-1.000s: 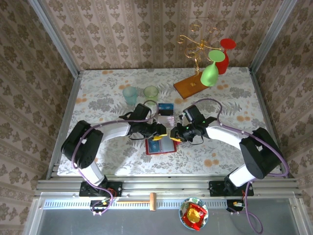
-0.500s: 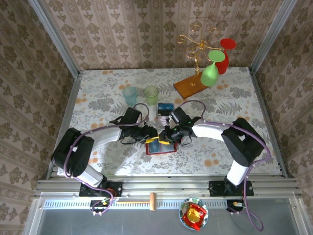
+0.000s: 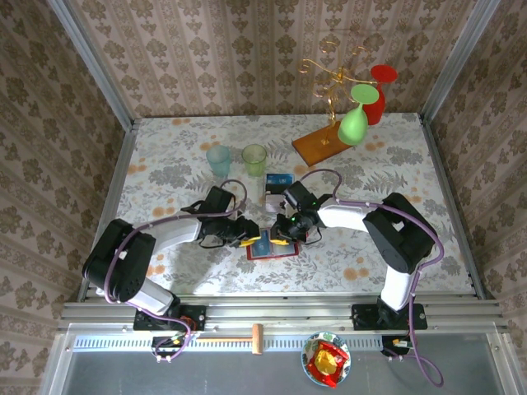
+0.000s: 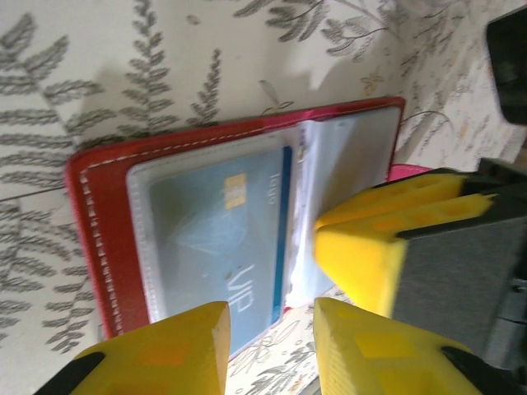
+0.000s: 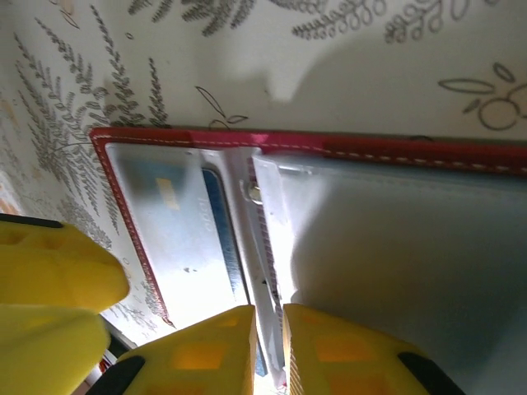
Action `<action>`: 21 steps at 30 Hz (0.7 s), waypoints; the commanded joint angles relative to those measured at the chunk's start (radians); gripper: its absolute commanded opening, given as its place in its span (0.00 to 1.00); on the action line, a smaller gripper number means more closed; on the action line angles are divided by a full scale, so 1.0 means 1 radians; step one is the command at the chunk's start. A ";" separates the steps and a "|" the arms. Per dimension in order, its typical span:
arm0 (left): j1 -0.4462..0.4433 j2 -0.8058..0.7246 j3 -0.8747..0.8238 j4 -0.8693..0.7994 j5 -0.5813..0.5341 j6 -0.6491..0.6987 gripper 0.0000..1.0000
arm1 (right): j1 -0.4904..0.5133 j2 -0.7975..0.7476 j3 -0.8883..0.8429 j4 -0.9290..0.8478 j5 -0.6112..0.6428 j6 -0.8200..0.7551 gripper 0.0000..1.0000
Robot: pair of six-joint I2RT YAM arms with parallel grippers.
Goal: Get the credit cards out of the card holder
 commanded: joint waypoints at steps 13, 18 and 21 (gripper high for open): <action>0.012 0.005 -0.006 -0.066 -0.045 0.061 0.31 | 0.004 0.019 0.013 0.113 -0.113 0.087 0.26; 0.018 0.007 -0.011 -0.069 -0.044 0.066 0.32 | 0.007 0.034 0.015 0.117 -0.121 0.085 0.27; 0.019 0.006 -0.015 -0.064 -0.042 0.063 0.32 | 0.009 0.040 0.018 0.115 -0.122 0.086 0.27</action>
